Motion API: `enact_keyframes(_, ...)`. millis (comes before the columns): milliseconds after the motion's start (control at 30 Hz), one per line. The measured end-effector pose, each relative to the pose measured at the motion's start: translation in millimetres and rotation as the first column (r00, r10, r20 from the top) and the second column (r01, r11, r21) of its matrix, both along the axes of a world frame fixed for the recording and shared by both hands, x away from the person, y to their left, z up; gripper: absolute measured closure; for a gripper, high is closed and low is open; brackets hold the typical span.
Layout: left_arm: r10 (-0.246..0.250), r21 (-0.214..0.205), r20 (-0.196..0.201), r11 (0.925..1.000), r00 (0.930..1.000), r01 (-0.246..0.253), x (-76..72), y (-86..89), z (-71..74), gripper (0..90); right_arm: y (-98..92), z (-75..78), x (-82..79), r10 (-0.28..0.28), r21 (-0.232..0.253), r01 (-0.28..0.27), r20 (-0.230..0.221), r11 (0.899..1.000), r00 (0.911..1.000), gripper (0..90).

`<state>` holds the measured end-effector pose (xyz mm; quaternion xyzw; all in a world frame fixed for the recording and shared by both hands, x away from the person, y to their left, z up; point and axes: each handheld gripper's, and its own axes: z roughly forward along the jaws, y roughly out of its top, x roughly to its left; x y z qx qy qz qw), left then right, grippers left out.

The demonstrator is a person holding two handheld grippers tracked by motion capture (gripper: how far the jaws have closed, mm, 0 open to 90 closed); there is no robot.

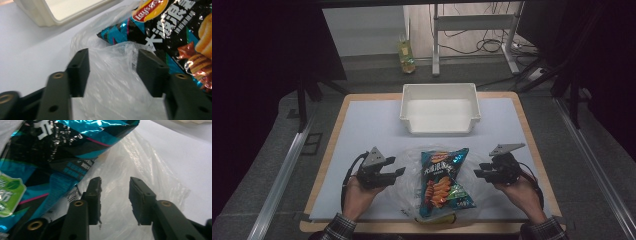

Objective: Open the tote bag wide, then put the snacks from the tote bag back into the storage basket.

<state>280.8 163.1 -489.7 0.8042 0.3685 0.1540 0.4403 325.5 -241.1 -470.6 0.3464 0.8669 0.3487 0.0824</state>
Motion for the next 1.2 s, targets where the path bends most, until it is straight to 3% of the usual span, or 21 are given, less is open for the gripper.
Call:
enact_keyframes(200, -0.003, -0.040, -0.014, 0.9992, 0.9999, 0.003, -10.9, 3.8, -3.3, 27.5, -2.3, -0.4, -7.0, 0.001, 0.006, -0.001, 0.002, 1.000, 1.0000, 53.2)
enact_keyframes(500, 0.037, -0.061, -0.019, 0.9974, 0.9991, -0.038, -25.3, 13.6, -6.8, 10.8, -7.0, 2.9, -12.0, -0.016, 0.069, 0.018, -0.029, 0.997, 0.9995, 43.1)
enact_keyframes(667, 0.031, -0.078, -0.018, 0.9964, 0.9994, -0.032, -30.1, 19.6, -7.7, 5.0, -5.4, 4.4, -15.3, -0.012, 0.081, 0.015, -0.035, 0.997, 0.9993, 37.6)
enact_keyframes(1000, 0.008, -0.007, -0.016, 0.9999, 0.9998, -0.008, -38.5, 17.0, -13.4, 3.1, 3.2, 16.2, -24.8, 0.016, 0.069, -0.014, -0.024, 0.998, 0.9996, 31.6)
enact_keyframes(1200, 0.004, 0.006, -0.022, 1.0000, 0.9998, -0.004, -41.8, 17.5, -16.3, 2.5, 14.7, 27.0, -29.8, 0.039, 0.076, -0.038, -0.003, 0.996, 0.9992, 30.2)
